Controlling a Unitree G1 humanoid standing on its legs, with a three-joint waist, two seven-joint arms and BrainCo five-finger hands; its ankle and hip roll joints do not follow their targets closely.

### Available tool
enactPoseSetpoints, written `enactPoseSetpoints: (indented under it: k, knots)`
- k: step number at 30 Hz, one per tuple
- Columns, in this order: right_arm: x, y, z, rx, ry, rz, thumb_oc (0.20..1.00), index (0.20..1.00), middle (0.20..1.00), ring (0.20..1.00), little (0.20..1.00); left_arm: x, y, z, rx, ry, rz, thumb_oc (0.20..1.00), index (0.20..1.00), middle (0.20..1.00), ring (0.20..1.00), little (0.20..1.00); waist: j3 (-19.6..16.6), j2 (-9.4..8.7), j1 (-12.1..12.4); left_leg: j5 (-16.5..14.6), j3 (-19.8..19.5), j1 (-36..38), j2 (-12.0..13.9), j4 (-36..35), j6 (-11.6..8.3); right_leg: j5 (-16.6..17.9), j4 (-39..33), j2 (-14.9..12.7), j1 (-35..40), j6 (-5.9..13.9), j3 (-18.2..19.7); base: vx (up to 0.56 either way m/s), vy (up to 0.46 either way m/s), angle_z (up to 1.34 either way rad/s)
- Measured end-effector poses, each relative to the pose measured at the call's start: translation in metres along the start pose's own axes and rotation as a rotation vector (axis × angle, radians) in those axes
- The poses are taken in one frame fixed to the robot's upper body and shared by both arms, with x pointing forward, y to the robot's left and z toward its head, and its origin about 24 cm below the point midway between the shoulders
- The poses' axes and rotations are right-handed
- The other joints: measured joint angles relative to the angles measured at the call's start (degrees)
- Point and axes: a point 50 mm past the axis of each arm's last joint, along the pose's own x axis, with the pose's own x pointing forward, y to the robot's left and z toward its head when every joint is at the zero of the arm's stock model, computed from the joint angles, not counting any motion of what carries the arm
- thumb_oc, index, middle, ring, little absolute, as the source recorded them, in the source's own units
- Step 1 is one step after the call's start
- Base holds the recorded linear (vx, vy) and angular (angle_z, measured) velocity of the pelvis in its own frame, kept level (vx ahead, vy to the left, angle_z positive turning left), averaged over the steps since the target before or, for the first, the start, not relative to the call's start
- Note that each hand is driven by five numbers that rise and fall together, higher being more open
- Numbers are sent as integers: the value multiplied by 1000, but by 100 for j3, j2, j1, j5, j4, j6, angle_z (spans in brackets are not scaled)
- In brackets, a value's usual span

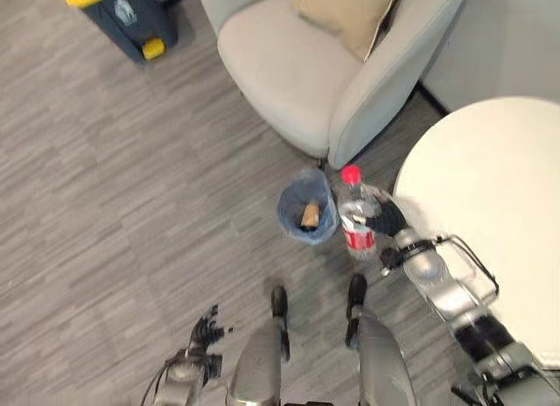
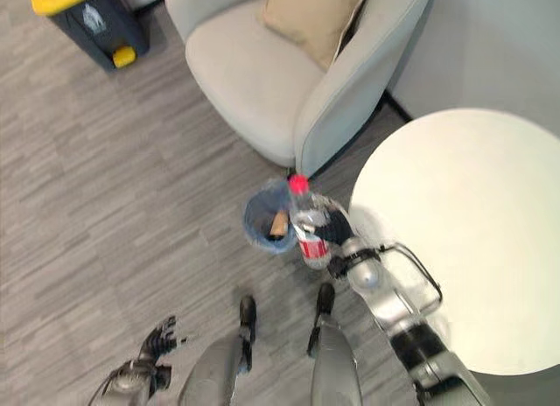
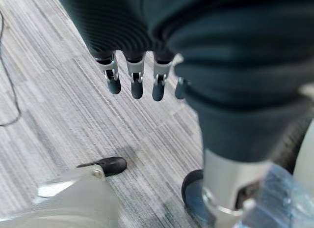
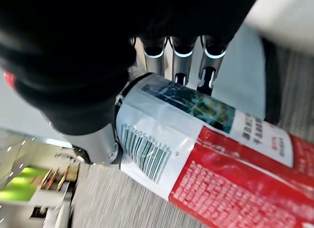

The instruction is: Gather garbage on tea table into small bin, then transfer packed bag to large trash can.

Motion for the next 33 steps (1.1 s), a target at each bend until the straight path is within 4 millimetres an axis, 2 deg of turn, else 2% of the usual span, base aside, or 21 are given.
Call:
enactPoseSetpoints:
  k: [2,4,6,7,9,10,12,13,16,17,19,23,26,27,28,31,33]
  knots:
    - [20,-2,26,-5,-92,-25,200,200,200,200,200,9,-5,28,-14,-82,-4,1000,1000,1000,1000,1000,290,-9,40,-13,-127,-542,-50,326,-15,-105,412,-98,-502,-85,-60,-26,2,37]
    - [42,-6,53,-40,-171,-47,200,200,200,200,200,16,-6,54,-10,-158,-6,1000,1000,1000,1000,1000,461,-63,98,-200,-287,-1385,-99,1019,-57,-410,1096,-236,-1262,-99,-88,-45,22,37]
    - [48,-9,61,-40,-196,-70,200,200,200,200,200,19,-7,62,-23,-177,1,1000,1000,1000,1000,1000,548,-81,198,-214,-401,-1697,-122,1229,-73,-389,1299,-295,-1511,-175,-119,-121,40,29]
    - [51,-8,69,-60,-225,-81,200,200,200,200,200,18,-5,63,-11,-188,7,1000,1000,1000,1000,1000,520,-115,188,-298,-370,-2092,-173,1623,10,-511,1658,-393,-1835,-203,-117,-79,32,31]
    - [62,-20,86,-93,-276,-134,200,200,200,200,200,19,0,77,8,-235,12,1000,1000,1000,1000,1000,529,-112,181,-452,-416,-2779,-219,2146,-10,-739,2178,-523,-2462,-224,-112,-32,23,32]
    - [67,-25,91,-105,-281,-157,200,200,200,200,200,20,2,83,10,-253,20,1000,1000,1000,1000,1000,534,-118,205,-462,-445,-3079,-251,2349,-4,-781,2350,-565,-2735,-245,-106,3,10,24]
    - [70,-21,79,-124,-227,-162,200,200,200,200,200,21,4,83,7,-249,35,1000,1000,1000,1000,1000,535,-148,273,-497,-493,-3317,-296,2571,24,-774,2532,-625,-2921,-276,-92,12,18,17]
    - [80,-26,82,-186,-220,-172,200,200,200,200,200,21,6,89,34,-279,37,1000,1000,1000,1000,1000,520,-161,252,-590,-493,-3652,-396,2841,97,-971,2853,-732,-3295,-272,14,30,14,19]
    - [102,-47,107,-263,-236,-247,200,200,200,200,200,23,11,108,36,-332,49,1000,1000,1000,1000,1000,532,-144,265,-620,-606,-4606,-486,3268,19,-991,3270,-803,-4182,-285,78,45,4,22]
    - [106,-53,107,-289,-212,-262,200,200,200,200,200,23,10,109,29,-336,45,1000,1000,1000,1000,1000,534,-145,304,-620,-626,-4761,-507,3346,17,-993,3356,-816,-4339,-293,103,60,6,26]
    - [107,-62,95,-309,-157,-291,200,200,200,200,200,22,4,105,54,-327,21,1000,1000,1000,1000,1000,543,-151,413,-620,-631,-4833,-577,3342,18,-1005,3417,-899,-4419,-298,155,89,-20,23]
    - [110,-80,91,-345,-116,-338,200,200,200,200,200,20,0,114,45,-369,4,1000,1000,1000,1000,1000,524,-140,434,-503,-694,-4821,-708,3051,96,-1021,3310,-988,-4429,-278,147,55,-15,20]
    - [110,-91,95,-355,-123,-376,200,200,200,200,200,19,-1,117,42,-384,-2,1000,1000,1000,1000,1000,513,-131,445,-449,-673,-4818,-711,3029,142,-1027,3293,-987,-4429,-317,150,52,-14,2]
    - [109,-101,98,-362,-128,-399,200,200,200,200,200,18,-2,120,40,-396,-5,1000,1000,1000,1000,1000,508,-123,444,-419,-640,-4785,-709,3000,95,-1026,3284,-994,-4406,-325,159,48,-30,1]
    - [109,-106,98,-364,-126,-413,200,200,200,200,200,18,-2,122,38,-404,-9,1000,1000,1000,1000,1000,509,-123,444,-402,-639,-4719,-715,2951,98,-990,3260,-999,-4348,-272,158,58,-24,2]
    - [106,-112,98,-357,-132,-437,200,200,200,200,200,18,-2,121,39,-404,-9,1000,1000,1000,1000,1000,478,-123,444,-400,-599,-4410,-709,2778,99,-961,3110,-996,-4100,-228,167,37,-22,-1]
    - [104,-114,96,-341,-133,-452,200,200,200,200,200,17,-2,119,39,-399,-10,1000,1000,1000,1000,1000,284,-120,434,-395,-575,-4430,-700,2693,104,-961,3070,-991,-4137,-221,171,25,-27,-5]
